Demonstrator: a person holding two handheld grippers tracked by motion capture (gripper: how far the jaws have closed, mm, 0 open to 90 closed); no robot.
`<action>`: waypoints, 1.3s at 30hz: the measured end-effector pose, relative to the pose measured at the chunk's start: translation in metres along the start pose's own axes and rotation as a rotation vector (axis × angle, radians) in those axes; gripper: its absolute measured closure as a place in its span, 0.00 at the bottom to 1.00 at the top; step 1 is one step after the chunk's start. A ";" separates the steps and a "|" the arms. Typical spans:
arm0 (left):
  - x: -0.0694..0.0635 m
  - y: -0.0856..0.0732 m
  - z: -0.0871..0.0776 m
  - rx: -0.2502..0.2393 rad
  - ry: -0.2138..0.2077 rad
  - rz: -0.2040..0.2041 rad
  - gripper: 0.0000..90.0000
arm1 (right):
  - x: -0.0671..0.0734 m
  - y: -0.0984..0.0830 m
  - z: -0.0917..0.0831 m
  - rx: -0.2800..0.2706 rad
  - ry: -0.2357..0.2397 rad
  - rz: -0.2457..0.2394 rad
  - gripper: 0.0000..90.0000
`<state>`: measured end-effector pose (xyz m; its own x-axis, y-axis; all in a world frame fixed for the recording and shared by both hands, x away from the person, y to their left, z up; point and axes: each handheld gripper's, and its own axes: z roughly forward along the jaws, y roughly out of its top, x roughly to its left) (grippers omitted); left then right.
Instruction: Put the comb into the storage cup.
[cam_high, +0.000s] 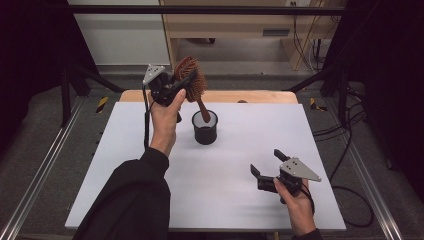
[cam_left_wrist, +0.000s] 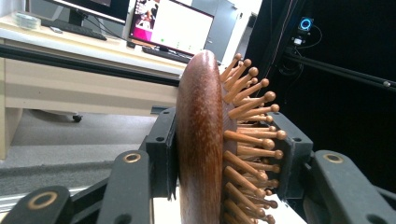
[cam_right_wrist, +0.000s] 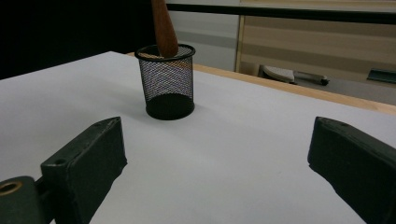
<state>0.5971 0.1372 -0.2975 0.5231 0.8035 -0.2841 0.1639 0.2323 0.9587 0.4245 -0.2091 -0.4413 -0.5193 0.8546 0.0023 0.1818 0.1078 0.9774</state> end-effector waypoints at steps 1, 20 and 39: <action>0.000 -0.001 0.001 0.002 0.000 0.001 0.57 | 0.000 0.000 0.000 -0.001 -0.002 0.002 0.05; 0.002 -0.013 0.005 0.025 0.005 0.003 0.57 | -0.001 0.000 0.001 0.005 0.000 0.008 0.04; 0.002 -0.022 0.008 0.048 0.004 0.015 0.57 | 0.000 0.000 0.002 0.022 0.008 0.018 0.04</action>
<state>0.6011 0.1295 -0.3189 0.5223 0.8091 -0.2694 0.1957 0.1938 0.9613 0.4259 -0.2080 -0.4421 -0.5225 0.8524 0.0219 0.2100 0.1037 0.9722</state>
